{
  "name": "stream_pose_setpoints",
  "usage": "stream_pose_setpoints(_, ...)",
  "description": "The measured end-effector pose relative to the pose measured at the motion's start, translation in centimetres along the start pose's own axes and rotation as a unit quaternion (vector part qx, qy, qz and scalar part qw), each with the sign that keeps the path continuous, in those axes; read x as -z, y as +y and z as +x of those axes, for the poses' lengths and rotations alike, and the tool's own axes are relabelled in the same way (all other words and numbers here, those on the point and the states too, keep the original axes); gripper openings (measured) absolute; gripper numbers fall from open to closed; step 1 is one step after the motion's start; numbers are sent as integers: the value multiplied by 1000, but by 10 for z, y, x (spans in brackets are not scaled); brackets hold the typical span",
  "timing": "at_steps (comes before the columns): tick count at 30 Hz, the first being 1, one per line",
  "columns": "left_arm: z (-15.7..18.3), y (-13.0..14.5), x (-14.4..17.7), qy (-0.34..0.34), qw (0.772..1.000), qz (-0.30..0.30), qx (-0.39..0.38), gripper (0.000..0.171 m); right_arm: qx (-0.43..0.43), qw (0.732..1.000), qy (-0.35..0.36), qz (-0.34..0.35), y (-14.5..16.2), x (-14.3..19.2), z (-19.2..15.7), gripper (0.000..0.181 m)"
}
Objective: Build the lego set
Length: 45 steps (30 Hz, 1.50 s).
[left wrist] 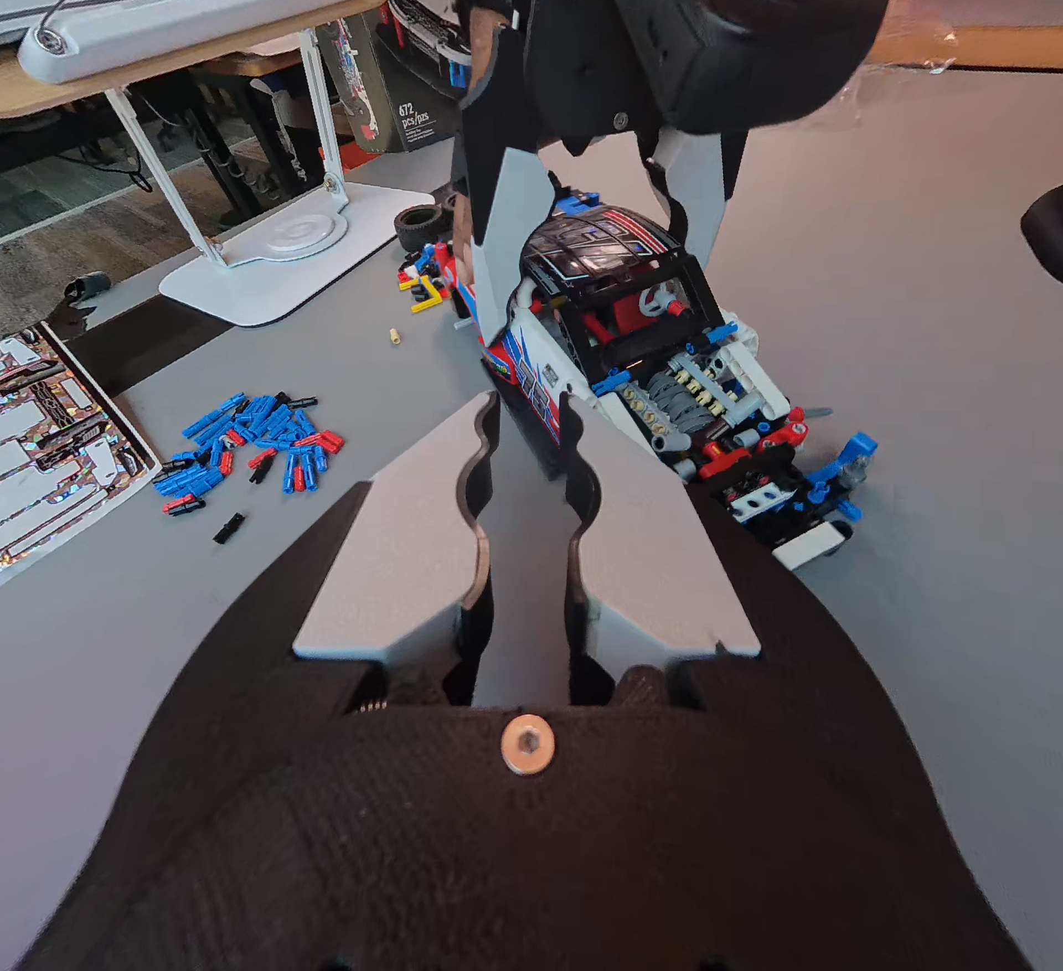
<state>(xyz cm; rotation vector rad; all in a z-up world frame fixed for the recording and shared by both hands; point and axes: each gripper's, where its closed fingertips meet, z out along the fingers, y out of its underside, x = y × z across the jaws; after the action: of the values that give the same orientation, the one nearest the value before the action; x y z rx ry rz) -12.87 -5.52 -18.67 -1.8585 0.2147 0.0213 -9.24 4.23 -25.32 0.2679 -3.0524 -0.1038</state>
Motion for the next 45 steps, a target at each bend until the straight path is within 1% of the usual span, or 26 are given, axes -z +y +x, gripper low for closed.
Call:
stream_pose_setpoints(1, 3, -2, 0, 4, 1000, 3, -2, 19, -34, 999, -6, 17, -2, 2, -8, 114)
stream_pose_setpoints(3, 9, -6, -1, 12, 1000, 10, -5, 19, -95, 995, -15, 19, 2, 5, -35, 113)
stream_pose_setpoints(6, 20, -13, -1, 26, 999, 21, -12, 19, -189, 982, -17, 20, 16, 7, -87, 112)
stream_pose_setpoints(9, 29, -17, -4, 38, 999, 28, -14, 18, -291, 956, -13, 26, 43, 9, -128, 112)
stream_pose_setpoints(12, 39, -18, -11, 52, 998, 31, -8, 18, -367, 930, -9, 29, 78, 8, -150, 111)
stream_pose_setpoints(15, 42, -15, -12, 49, 998, 30, -5, 20, -410, 912, -7, 16, 112, 7, -158, 112)
stream_pose_setpoints(19, 38, -14, -10, 39, 999, 33, 8, 24, -429, 903, 6, -23, 153, 7, -156, 109)
stream_pose_setpoints(21, 34, -15, -9, 36, 999, 37, 18, 26, -440, 897, 17, -31, 167, 8, -153, 108)
stream_pose_setpoints(25, 33, -13, -9, 32, 999, 33, 21, 27, -467, 882, 56, -18, 178, 14, -146, 106)
stream_pose_setpoints(27, 33, -13, -10, 31, 999, 32, 19, 28, -485, 869, 96, 11, 177, 30, -137, 105)
stream_pose_setpoints(28, 33, -13, -10, 31, 999, 33, 19, 29, -496, 859, 121, 38, 174, 41, -131, 106)
stream_pose_setpoints(30, 33, -15, -9, 30, 999, 37, 19, 31, -515, 831, 187, 101, 166, 68, -117, 105)
stream_pose_setpoints(31, 32, -16, -9, 29, 999, 41, 21, 32, -521, 812, 227, 134, 162, 84, -109, 104)
stream_pose_setpoints(33, 30, -20, -6, 26, 998, 50, 26, 36, -532, 755, 323, 205, 157, 117, -92, 96)
stream_pose_setpoints(34, 29, -22, -5, 25, 998, 54, 31, 37, -535, 722, 372, 233, 156, 133, -85, 86)
stream_pose_setpoints(35, 27, -24, -4, 22, 997, 61, 37, 38, -540, 679, 426, 256, 158, 150, -80, 69)
stream_pose_setpoints(36, 23, -25, -3, 12, 997, 69, 41, 39, -542, 633, 477, 279, 161, 165, -76, 49)
stream_pose_setpoints(38, 13, -27, 0, -10, 996, 82, 46, 37, -527, 539, 572, 323, 164, 193, -71, 0)
stream_pose_setpoints(39, 9, -28, 1, -20, 995, 89, 50, 35, -521, 497, 606, 338, 167, 202, -68, 0)
stream_pose_setpoints(40, 5, -29, 3, -27, 994, 94, 58, 32, -529, 465, 622, 343, 173, 204, -65, 0)
stream_pose_setpoints(41, 2, -29, 4, -35, 992, 98, 65, 29, -540, 449, 625, 343, 178, 201, -58, 0)
stream_pose_setpoints(43, -5, -30, 8, -50, 990, 106, 72, 21, -553, 447, 624, 324, 187, 192, -40, 0)
stream_pose_setpoints(45, -10, -35, 13, -61, 988, 121, 71, 15, -559, 442, 635, 299, 200, 193, -22, 0)
